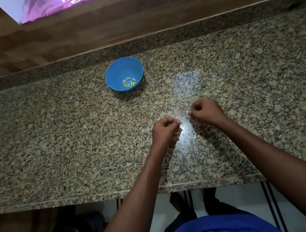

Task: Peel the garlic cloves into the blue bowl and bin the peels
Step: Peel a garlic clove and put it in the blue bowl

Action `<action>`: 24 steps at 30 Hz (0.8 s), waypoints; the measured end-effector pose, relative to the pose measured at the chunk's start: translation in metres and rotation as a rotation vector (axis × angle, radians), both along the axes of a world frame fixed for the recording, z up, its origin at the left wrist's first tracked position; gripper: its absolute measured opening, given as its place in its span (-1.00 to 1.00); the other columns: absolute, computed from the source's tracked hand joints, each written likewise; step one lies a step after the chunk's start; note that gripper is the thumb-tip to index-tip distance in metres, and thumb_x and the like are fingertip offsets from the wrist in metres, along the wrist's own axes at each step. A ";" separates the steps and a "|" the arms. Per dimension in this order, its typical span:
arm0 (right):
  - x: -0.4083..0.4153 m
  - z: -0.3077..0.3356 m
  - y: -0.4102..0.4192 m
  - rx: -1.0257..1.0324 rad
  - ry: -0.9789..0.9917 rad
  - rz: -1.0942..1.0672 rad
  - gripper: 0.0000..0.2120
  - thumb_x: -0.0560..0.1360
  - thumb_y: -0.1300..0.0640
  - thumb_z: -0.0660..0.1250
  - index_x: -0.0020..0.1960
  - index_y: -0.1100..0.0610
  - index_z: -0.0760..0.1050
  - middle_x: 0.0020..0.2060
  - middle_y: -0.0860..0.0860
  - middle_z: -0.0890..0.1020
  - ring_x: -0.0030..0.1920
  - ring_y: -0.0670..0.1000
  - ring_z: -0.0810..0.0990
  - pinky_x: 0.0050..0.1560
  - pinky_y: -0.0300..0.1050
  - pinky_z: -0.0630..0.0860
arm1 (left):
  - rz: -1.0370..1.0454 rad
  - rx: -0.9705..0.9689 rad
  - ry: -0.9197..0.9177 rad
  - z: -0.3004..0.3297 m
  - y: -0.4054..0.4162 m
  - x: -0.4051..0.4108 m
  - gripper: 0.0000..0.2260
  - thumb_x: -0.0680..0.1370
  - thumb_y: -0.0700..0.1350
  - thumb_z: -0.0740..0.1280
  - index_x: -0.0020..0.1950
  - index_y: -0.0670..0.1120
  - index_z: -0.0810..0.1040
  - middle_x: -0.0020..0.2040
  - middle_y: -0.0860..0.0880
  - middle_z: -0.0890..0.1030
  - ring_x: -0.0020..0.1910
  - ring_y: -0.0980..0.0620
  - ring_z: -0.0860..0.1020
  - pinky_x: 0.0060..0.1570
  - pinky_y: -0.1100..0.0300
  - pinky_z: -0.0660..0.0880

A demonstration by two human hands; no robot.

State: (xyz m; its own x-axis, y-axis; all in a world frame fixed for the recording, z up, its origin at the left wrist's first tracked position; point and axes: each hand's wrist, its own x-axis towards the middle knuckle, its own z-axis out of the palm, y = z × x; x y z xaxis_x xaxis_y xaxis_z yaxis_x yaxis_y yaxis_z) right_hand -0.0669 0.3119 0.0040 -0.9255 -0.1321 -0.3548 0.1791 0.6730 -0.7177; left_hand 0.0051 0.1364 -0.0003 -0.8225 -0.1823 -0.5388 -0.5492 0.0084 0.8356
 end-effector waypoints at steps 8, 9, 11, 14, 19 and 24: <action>-0.037 -0.020 -0.027 0.108 0.120 0.019 -0.90 0.46 0.25 0.54 -0.17 0.12 0.66 -0.28 -0.01 0.68 -0.28 -0.08 0.65 -0.28 -0.19 0.58 | -0.009 -0.218 0.014 -0.015 0.006 0.007 -0.91 0.45 -0.08 0.42 -0.15 -0.09 0.68 -0.24 -0.12 0.71 -0.26 -0.09 0.68 -0.11 -0.14 0.70; -0.038 -0.021 -0.026 0.106 0.131 0.022 -0.91 0.46 0.27 0.53 -0.17 0.13 0.66 -0.30 -0.02 0.67 -0.31 -0.14 0.62 -0.32 -0.23 0.56 | -0.019 -0.235 0.018 -0.016 0.007 0.007 -0.89 0.43 -0.05 0.42 -0.15 -0.06 0.68 -0.25 -0.09 0.72 -0.23 -0.12 0.71 -0.12 -0.16 0.70; -0.035 -0.019 -0.022 0.106 0.147 0.025 -0.94 0.47 0.29 0.52 -0.14 0.16 0.68 -0.30 -0.02 0.66 -0.35 -0.24 0.53 -0.40 -0.35 0.45 | -0.024 -0.269 0.038 -0.015 0.008 0.006 -0.92 0.44 -0.05 0.43 -0.15 -0.04 0.68 -0.25 -0.06 0.71 -0.19 -0.14 0.71 -0.13 -0.13 0.70; -0.022 -0.017 -0.007 0.102 0.175 0.015 -0.91 0.45 0.32 0.49 -0.12 0.16 0.72 -0.28 -0.02 0.66 -0.33 -0.28 0.49 -0.34 -0.46 0.41 | -0.011 -0.348 0.092 -0.016 0.010 0.008 -0.94 0.52 -0.19 0.42 -0.10 -0.06 0.68 -0.21 -0.04 0.70 -0.21 0.00 0.67 -0.21 0.19 0.66; 0.010 -0.025 0.019 -0.054 0.021 -0.131 -0.90 0.45 0.30 0.55 -0.14 0.13 0.71 -0.32 -0.01 0.72 -0.37 -0.09 0.70 -0.38 -0.29 0.57 | -0.066 -0.436 0.148 -0.020 0.013 0.015 -0.93 0.56 -0.19 0.41 -0.07 -0.04 0.66 -0.19 0.04 0.68 -0.18 0.08 0.64 -0.18 0.21 0.61; 0.039 -0.034 0.036 -0.108 -0.019 -0.208 -0.86 0.47 0.34 0.51 -0.20 0.13 0.70 -0.37 0.02 0.72 -0.37 0.01 0.73 -0.30 -0.12 0.66 | -0.202 -0.600 0.204 -0.022 0.019 0.018 -0.95 0.56 -0.17 0.43 -0.09 -0.04 0.65 -0.18 0.03 0.67 -0.19 0.04 0.64 -0.15 0.09 0.64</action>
